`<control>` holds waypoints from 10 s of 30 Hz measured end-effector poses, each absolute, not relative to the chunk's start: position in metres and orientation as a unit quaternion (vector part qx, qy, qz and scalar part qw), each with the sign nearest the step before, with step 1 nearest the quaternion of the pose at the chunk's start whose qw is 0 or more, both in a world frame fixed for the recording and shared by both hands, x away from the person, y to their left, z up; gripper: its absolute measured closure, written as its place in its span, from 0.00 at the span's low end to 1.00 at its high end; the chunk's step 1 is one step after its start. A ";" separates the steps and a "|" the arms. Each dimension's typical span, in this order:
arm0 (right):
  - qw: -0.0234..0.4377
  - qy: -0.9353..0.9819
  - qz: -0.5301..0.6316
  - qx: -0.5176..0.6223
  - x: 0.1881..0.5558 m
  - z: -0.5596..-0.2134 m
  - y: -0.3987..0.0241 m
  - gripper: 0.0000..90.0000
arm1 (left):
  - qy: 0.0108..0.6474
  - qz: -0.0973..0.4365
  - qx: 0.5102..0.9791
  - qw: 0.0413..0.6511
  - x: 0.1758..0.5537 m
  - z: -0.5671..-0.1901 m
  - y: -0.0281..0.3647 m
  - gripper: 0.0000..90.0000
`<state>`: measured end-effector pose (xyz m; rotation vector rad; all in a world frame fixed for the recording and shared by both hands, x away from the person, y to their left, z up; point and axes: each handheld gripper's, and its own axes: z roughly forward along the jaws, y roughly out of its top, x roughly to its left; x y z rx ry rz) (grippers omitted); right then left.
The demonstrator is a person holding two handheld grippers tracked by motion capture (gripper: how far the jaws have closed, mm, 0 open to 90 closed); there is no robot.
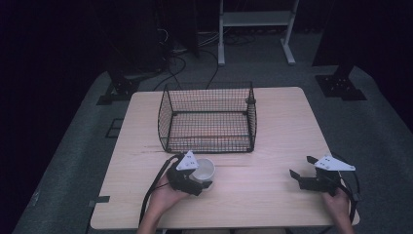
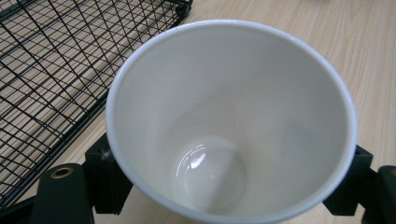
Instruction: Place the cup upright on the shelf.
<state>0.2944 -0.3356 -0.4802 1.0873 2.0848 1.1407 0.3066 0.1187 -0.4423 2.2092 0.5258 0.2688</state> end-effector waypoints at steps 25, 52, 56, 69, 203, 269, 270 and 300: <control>0.261 0.769 0.422 0.403 0.295 -0.480 -0.336 0.15 | 0.183 0.105 0.877 0.431 0.309 -0.399 0.125 0.23; 0.259 0.766 0.425 0.407 0.294 -0.480 -0.337 0.15 | 0.174 0.099 0.884 0.423 0.337 -0.354 0.127 0.23; 0.259 0.767 0.425 0.406 0.294 -0.480 -0.337 0.15 | 0.170 0.108 0.885 0.420 0.342 -0.343 0.126 0.23; 0.259 0.766 0.426 0.406 0.294 -0.480 -0.337 0.15 | 0.171 0.114 0.889 0.408 0.364 -0.318 0.122 0.23; 0.257 0.757 0.440 0.409 0.294 -0.479 -0.341 0.15 | 0.267 0.044 0.910 0.315 0.530 -0.403 0.082 0.22; 0.257 0.755 0.441 0.411 0.293 -0.479 -0.341 0.15 | 0.250 0.108 0.890 0.367 0.471 -0.343 0.119 0.07; 0.257 0.755 0.441 0.411 0.293 -0.479 -0.341 0.15 | 0.250 0.109 0.888 0.369 0.470 -0.342 0.121 0.07; 0.260 0.756 0.438 0.411 0.294 -0.480 -0.340 0.15 | 0.218 0.128 0.880 0.402 0.416 -0.327 0.127 0.07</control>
